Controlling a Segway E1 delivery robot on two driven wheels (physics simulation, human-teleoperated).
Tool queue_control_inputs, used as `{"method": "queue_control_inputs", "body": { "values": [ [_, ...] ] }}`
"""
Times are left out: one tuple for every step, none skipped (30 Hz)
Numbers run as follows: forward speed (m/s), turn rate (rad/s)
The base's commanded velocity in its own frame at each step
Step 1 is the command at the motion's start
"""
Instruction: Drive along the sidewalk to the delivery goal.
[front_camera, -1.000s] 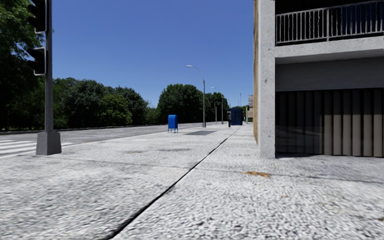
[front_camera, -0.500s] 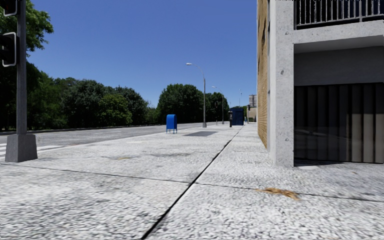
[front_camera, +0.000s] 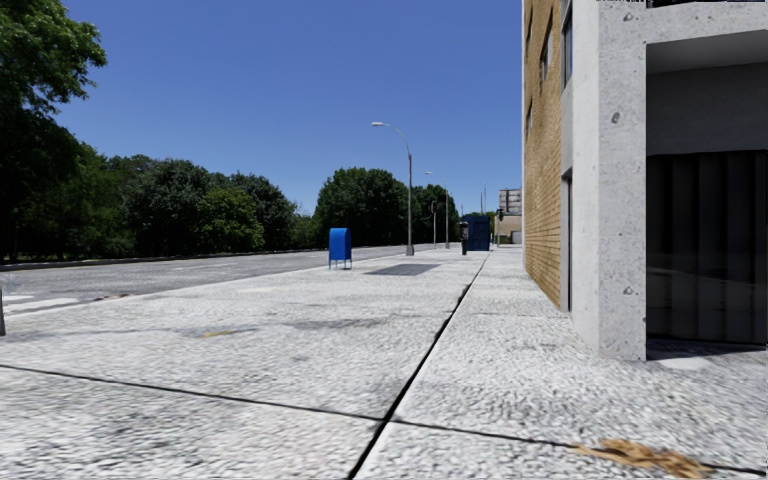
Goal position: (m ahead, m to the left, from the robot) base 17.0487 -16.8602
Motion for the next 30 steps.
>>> {"method": "queue_control_inputs", "body": {
  "values": [
    [1.44, 0.00],
    [1.44, 0.00],
    [1.44, 0.00],
    [1.44, 0.00],
    [1.44, 0.00],
    [1.44, 0.00],
    [1.44, 0.00],
    [1.44, 0.00],
    [1.44, 0.00],
    [1.44, 0.00],
    [1.44, 0.00],
    [1.44, 0.00],
    [1.44, 0.00],
    [1.44, 0.00],
    [1.44, 0.00],
    [1.44, 0.00],
    [1.44, 0.00],
    [1.44, 0.00],
    [1.44, 0.00],
    [1.44, 0.00],
    [1.44, 0.00],
    [1.44, 0.00],
    [1.44, 0.00],
    [1.44, 0.00],
    [1.44, 0.00],
    [1.44, 0.00],
    [1.44, 0.00],
    [1.44, 0.00],
    [1.44, 0.00],
    [1.44, 0.00]
  ]
}}
